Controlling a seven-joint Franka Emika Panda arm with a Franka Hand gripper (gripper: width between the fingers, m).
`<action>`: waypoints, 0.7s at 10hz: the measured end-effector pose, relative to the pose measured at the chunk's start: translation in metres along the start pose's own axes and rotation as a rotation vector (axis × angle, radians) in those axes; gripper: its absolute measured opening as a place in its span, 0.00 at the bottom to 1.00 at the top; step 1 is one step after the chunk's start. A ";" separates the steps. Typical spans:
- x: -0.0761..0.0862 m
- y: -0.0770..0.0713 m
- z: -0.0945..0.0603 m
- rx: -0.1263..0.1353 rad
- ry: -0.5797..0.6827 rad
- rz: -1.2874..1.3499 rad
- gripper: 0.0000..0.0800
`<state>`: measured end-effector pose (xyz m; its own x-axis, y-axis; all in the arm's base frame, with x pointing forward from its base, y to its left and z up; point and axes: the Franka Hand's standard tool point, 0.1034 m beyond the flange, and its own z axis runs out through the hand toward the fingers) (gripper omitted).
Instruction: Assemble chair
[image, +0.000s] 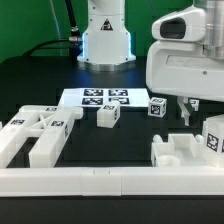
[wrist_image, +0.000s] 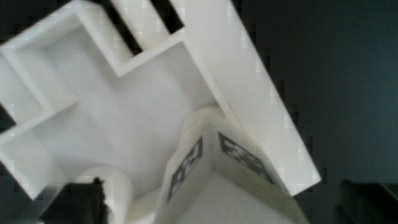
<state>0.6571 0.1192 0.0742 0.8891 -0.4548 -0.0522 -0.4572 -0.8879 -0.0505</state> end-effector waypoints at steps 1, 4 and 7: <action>0.000 0.000 0.000 -0.012 0.006 -0.118 0.81; -0.001 -0.001 0.000 -0.025 0.009 -0.349 0.81; 0.001 0.001 0.000 -0.041 0.010 -0.587 0.81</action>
Offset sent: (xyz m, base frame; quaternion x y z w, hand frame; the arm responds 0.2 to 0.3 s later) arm -0.0010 0.0037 0.0040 -0.0138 -0.0016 -0.1999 0.9797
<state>0.6570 0.1178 0.0740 0.9934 0.1134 -0.0177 0.1128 -0.9932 -0.0298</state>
